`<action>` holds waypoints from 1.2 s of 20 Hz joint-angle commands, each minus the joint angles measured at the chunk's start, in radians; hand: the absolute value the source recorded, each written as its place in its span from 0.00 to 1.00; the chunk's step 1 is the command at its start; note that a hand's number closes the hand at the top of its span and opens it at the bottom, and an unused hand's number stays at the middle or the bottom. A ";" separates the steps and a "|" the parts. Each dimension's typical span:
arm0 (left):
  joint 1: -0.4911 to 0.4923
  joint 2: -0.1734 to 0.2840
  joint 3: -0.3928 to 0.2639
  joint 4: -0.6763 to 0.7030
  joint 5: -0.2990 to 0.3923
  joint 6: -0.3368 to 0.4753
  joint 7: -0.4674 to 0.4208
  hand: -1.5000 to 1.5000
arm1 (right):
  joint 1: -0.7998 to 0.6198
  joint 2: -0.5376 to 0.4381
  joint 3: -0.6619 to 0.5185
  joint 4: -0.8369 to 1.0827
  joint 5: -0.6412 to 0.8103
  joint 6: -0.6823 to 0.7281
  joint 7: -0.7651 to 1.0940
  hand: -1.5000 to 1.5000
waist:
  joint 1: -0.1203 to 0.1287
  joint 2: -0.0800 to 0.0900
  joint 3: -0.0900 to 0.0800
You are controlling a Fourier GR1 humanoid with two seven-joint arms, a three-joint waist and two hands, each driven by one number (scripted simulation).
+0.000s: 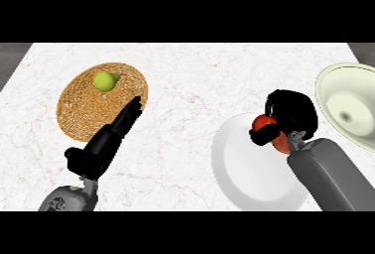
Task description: Pick the tomato from the plate and place it in the bowl
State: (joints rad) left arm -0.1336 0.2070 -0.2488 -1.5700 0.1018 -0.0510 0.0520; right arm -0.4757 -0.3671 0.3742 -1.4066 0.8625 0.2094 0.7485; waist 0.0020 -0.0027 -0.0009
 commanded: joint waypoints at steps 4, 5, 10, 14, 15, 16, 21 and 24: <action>0.018 0.014 0.029 0.016 0.003 -0.016 -0.034 0.50 | -0.062 -0.054 -0.120 -0.221 0.055 -0.116 0.045 1.00 | -0.018 -0.004 0.000; 0.027 0.001 0.017 -0.008 0.001 -0.009 -0.023 0.50 | -0.075 -0.034 -0.133 -0.244 0.068 -0.142 0.075 1.00 | -0.013 -0.004 0.001; 0.029 -0.027 -0.013 -0.026 -0.026 0.007 0.007 0.50 | -0.113 -0.040 -0.286 -0.279 -0.008 -0.182 0.055 1.00 | -0.003 -0.001 0.001; -0.033 -0.067 0.007 0.074 -0.052 0.002 -0.033 0.50 | -0.027 -0.052 -0.332 -0.261 0.034 -0.204 0.034 1.00 | -0.006 0.003 0.001; 0.005 -0.046 0.007 0.022 -0.062 0.001 -0.026 0.50 | -0.074 -0.102 -0.386 -0.184 -0.003 -0.173 -0.027 1.00 | -0.001 0.003 0.001; 0.031 -0.061 -0.013 -0.037 -0.062 0.013 0.012 0.50 | -0.090 -0.106 -0.393 -0.155 0.004 -0.160 -0.025 1.00 | 0.003 0.003 0.001; 0.049 -0.039 0.006 0.002 -0.045 -0.034 -0.043 0.50 | -0.042 -0.207 -0.444 0.012 0.116 -0.318 -0.156 1.00 | 0.004 0.007 0.001; 0.027 -0.045 0.007 -0.051 -0.056 -0.023 0.030 0.50 | -0.073 -0.209 -0.458 0.116 0.156 -0.388 -0.213 1.00 | 0.007 0.005 0.001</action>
State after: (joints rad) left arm -0.1102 0.1711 -0.2367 -1.5950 0.0569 -0.0772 0.0576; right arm -0.5428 -0.5330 -0.0407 -1.4027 0.9813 -0.1014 0.6216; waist 0.0069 0.0023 0.0002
